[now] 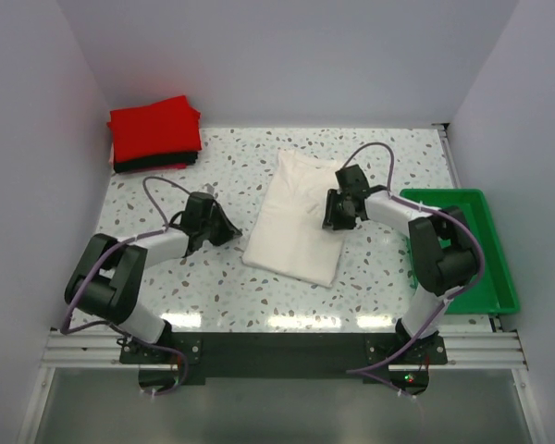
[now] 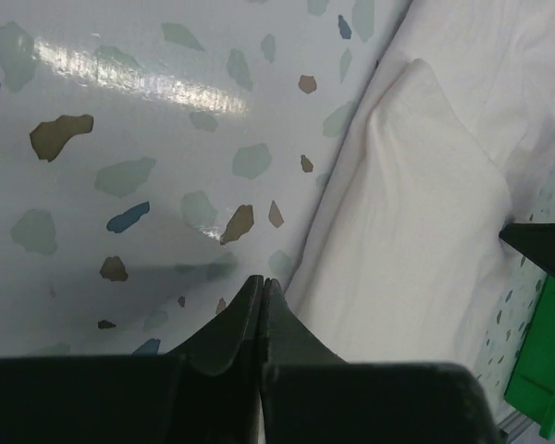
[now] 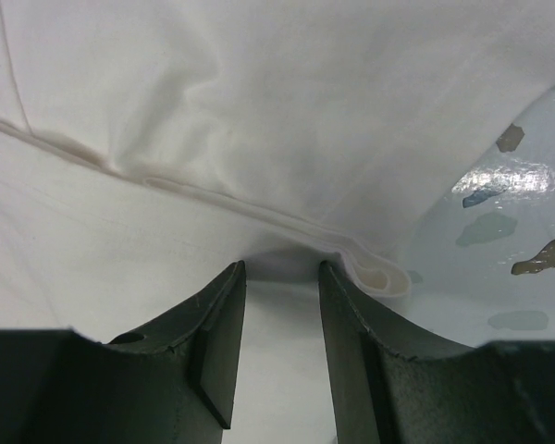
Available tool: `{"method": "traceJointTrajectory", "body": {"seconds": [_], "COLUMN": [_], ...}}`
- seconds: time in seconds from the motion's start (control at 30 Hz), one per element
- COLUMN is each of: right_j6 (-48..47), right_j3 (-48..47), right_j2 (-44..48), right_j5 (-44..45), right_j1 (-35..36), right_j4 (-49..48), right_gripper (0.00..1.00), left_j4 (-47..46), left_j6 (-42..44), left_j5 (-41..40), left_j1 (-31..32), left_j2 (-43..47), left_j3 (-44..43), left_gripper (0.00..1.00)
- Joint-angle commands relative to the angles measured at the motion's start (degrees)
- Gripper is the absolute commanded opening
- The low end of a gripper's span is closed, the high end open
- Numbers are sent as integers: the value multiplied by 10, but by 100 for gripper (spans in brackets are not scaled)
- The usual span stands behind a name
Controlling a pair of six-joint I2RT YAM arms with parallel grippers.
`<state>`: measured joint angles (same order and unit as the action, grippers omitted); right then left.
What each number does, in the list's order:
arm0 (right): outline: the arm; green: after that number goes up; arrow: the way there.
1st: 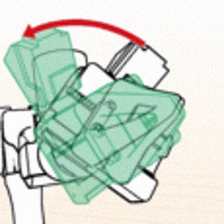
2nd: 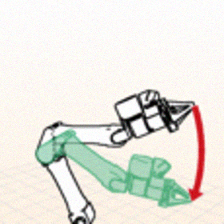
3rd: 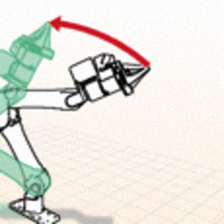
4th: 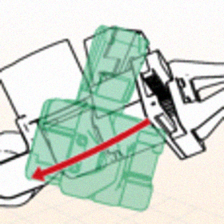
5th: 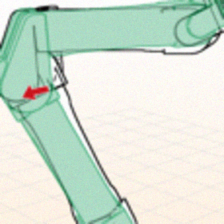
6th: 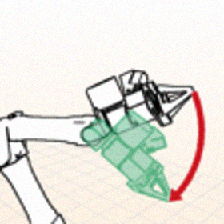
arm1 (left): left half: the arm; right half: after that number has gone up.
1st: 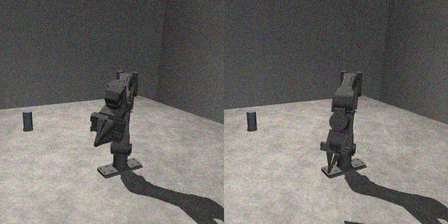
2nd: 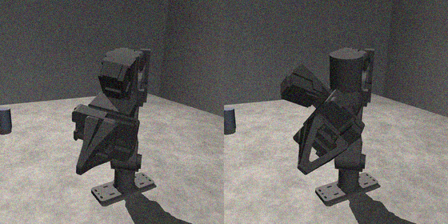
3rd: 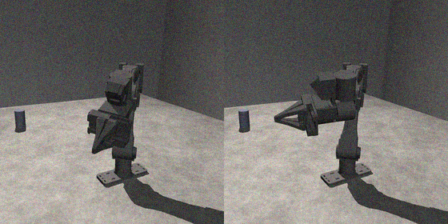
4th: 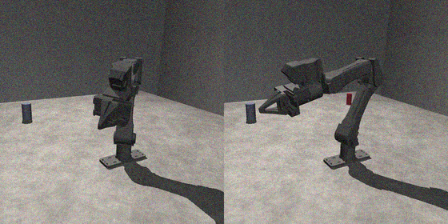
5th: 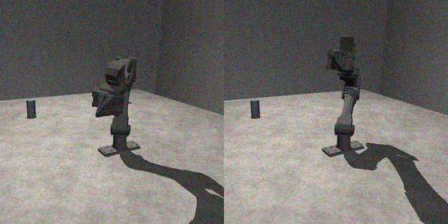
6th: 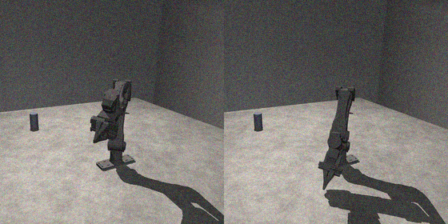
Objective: Fold and stack the t-shirts
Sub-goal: Fold the tshirt
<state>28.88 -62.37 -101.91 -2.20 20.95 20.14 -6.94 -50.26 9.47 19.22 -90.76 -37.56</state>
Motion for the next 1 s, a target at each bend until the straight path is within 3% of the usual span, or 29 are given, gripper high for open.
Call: {"method": "traceJointTrajectory", "body": {"seconds": [0.0,0.2,0.33,0.73,0.97], "right_j6": [-7,1,15,46,-7], "right_j3": [-16,-46,-75,-161,-202], "right_j2": [22,68,67,-90,-171], "right_j5": [36,77,105,137,116], "right_j1": [-1,1,44,116,143], "right_j4": [41,68,76,75,77], "right_gripper": [43,47,47,46,45], "left_j4": [1,20,26,-4,-13], "left_j6": [18,51,60,75,61], "left_j5": [-13,-9,2,28,28], "left_j1": [2,3,6,7,11], "left_j2": [60,115,119,122,145], "left_j3": [2,8,8,81,121], "left_gripper": [1,22,24,34,35]}}
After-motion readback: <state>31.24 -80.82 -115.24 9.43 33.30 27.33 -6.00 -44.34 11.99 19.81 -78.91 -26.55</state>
